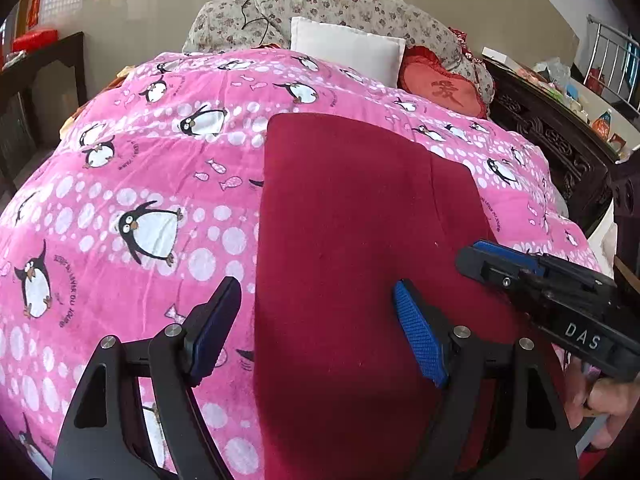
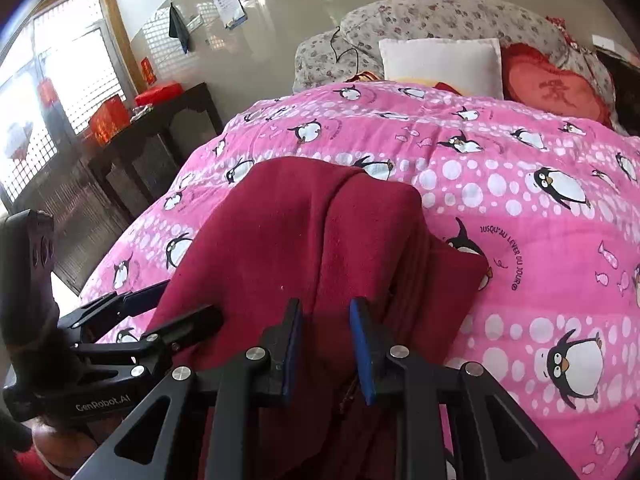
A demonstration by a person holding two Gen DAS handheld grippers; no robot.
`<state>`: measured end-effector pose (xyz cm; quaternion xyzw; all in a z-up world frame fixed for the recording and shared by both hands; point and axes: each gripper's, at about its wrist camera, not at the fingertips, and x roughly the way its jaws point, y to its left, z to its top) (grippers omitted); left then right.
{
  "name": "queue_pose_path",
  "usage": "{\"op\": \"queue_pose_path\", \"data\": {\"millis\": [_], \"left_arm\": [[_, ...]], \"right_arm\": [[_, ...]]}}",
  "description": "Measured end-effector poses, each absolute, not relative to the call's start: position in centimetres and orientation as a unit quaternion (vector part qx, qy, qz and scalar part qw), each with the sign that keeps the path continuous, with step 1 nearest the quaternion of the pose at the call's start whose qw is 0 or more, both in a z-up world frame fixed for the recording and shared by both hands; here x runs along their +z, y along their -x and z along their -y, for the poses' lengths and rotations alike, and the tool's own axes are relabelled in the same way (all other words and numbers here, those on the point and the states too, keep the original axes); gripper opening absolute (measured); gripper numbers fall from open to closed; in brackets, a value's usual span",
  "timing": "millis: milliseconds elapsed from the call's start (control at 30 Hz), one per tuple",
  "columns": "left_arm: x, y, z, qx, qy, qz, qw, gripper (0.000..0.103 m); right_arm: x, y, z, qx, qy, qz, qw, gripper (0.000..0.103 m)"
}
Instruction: Fold small clothes
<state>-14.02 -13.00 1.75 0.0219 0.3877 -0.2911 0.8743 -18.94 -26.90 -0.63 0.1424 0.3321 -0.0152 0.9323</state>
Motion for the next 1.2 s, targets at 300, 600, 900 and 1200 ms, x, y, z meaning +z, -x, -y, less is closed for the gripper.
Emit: {"op": "queue_pose_path", "data": {"millis": [300, 600, 900, 1200], "left_arm": [[2.9, 15.1, 12.0, -0.270, -0.008, -0.351, 0.896, 0.079], [5.8, 17.6, 10.3, -0.243, -0.005, -0.318, 0.916, 0.079], [7.5, 19.3, 9.5, -0.226, -0.015, -0.301, 0.926, 0.079], [8.1, 20.4, 9.3, -0.220, -0.027, -0.285, 0.933, 0.079]], "right_arm": [[1.9, 21.9, 25.6, -0.016, -0.145, -0.298, 0.944, 0.028], [4.5, 24.9, 23.4, -0.057, -0.098, -0.264, 0.958, 0.038], [5.1, 26.3, 22.7, -0.060, -0.100, -0.258, 0.959, 0.040], [5.1, 26.9, 22.4, -0.057, -0.102, -0.260, 0.959, 0.042]]}}
